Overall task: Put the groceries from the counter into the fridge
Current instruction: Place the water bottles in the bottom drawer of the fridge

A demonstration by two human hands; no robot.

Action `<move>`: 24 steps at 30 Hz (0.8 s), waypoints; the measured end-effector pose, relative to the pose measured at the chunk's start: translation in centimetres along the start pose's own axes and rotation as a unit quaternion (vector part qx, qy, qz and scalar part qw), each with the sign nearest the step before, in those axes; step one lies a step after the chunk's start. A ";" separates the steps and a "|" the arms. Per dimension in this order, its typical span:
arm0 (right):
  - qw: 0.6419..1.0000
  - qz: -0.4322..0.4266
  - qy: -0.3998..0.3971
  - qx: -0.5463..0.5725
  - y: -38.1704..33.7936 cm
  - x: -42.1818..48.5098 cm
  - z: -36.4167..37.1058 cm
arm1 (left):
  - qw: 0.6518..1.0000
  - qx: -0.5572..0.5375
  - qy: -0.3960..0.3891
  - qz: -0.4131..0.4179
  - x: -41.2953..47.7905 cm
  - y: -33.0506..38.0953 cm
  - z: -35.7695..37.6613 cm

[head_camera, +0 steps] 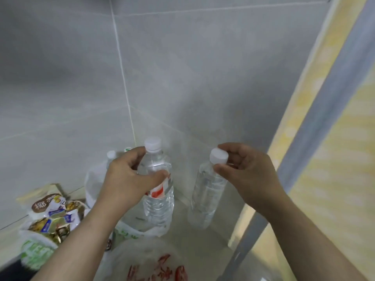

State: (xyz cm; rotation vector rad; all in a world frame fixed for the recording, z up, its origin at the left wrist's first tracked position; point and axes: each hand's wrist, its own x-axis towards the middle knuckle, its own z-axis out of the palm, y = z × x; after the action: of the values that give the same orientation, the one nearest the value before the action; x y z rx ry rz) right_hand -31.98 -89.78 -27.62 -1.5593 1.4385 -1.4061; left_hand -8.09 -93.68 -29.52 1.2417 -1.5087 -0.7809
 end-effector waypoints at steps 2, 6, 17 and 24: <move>1.000 0.006 0.014 0.012 -0.2 -1.4 -2.9 | 1.000 -0.015 -0.019 0.004 -1.0 1.4 2.2; 0.999 0.007 0.043 0.003 -0.8 -4.6 -8.2 | 0.996 -0.038 -0.076 0.005 -3.5 4.4 6.6; 0.992 0.011 0.111 -0.057 -3.5 -14.6 -20.1 | 0.978 -0.047 -0.189 0.072 -11.2 12.8 15.1; 0.982 0.017 0.174 -0.075 -5.0 -21.8 -26.4 | 0.963 -0.070 -0.237 0.106 -17.1 16.9 19.5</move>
State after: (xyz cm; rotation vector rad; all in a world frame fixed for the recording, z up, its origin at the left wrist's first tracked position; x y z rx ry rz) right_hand -51.96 -62.07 -22.50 -1.4174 1.8036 -1.6430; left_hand -32.26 -74.91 -24.97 0.8013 -1.8948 -1.0705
